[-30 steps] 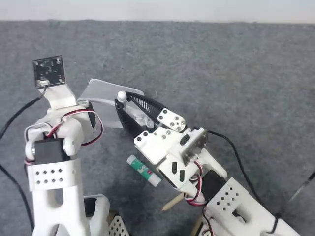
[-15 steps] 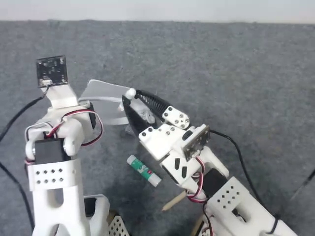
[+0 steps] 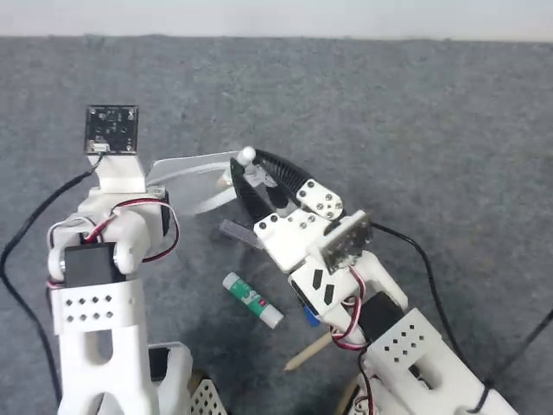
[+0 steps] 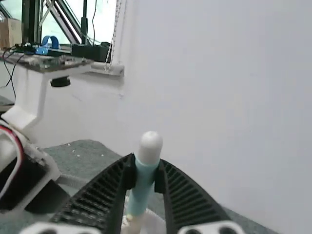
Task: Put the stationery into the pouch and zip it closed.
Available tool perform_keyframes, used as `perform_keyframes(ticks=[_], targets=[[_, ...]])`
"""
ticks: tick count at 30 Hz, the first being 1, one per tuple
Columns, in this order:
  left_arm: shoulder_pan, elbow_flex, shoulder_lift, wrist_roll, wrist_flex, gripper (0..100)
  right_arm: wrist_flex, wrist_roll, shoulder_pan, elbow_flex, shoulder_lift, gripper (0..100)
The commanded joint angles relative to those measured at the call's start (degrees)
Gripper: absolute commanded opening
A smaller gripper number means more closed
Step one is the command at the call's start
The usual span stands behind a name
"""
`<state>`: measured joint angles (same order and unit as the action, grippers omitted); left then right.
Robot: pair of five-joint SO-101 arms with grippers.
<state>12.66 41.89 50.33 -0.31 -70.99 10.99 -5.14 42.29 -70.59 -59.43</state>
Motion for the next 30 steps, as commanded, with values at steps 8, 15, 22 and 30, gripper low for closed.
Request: perform_keyframes(ticks=[8,15,22,30], targets=[[0.09,-0.92,0.0,1.41,-0.44,1,-2.95,-1.76,1.71,3.6,0.66,5.5],[0.09,-0.92,0.0,1.93,-0.18,1,-5.14,-1.76,1.8,3.96,-0.04,16.6],[0.09,-1.01,0.0,4.4,-0.09,1,-20.18,-1.58,2.68,10.9,-2.77,16.7],[0.44,-1.54,0.0,6.68,-0.09,1,-31.16,-1.76,2.33,16.09,-5.41,16.7]])
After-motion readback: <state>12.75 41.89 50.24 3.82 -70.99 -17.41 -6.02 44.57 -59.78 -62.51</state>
